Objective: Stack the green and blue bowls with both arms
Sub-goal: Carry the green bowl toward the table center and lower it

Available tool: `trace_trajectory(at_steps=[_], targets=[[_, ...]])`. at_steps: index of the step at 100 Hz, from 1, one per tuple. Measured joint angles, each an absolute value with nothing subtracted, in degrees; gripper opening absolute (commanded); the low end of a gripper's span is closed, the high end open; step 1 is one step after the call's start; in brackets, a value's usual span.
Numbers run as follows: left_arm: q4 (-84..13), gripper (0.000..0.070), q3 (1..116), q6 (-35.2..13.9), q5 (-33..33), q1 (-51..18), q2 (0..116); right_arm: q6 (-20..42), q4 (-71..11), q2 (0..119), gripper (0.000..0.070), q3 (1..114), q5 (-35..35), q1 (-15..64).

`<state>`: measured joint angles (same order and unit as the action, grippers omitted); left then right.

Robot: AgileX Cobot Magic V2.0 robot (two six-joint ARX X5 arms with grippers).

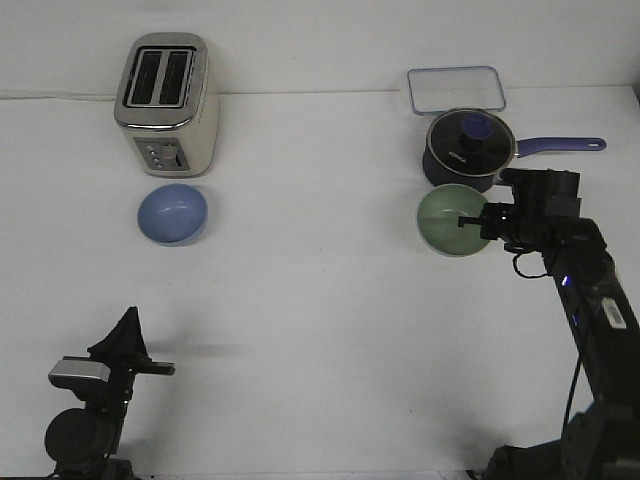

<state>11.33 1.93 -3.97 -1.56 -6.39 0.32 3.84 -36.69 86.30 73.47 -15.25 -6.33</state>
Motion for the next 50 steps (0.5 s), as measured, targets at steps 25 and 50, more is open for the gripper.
trace_trajectory(at_steps=[25,50], targets=[[11.3,0.0012,1.9,-4.0,-1.6,-6.4,0.3,5.3,-40.6,81.9,0.0000,73.1,-16.5,5.0],[11.3,0.0012,1.9,-4.0,-1.6,-6.4,0.3,10.2,-33.3,81.9,0.0000,66.6,-14.1,19.7]])
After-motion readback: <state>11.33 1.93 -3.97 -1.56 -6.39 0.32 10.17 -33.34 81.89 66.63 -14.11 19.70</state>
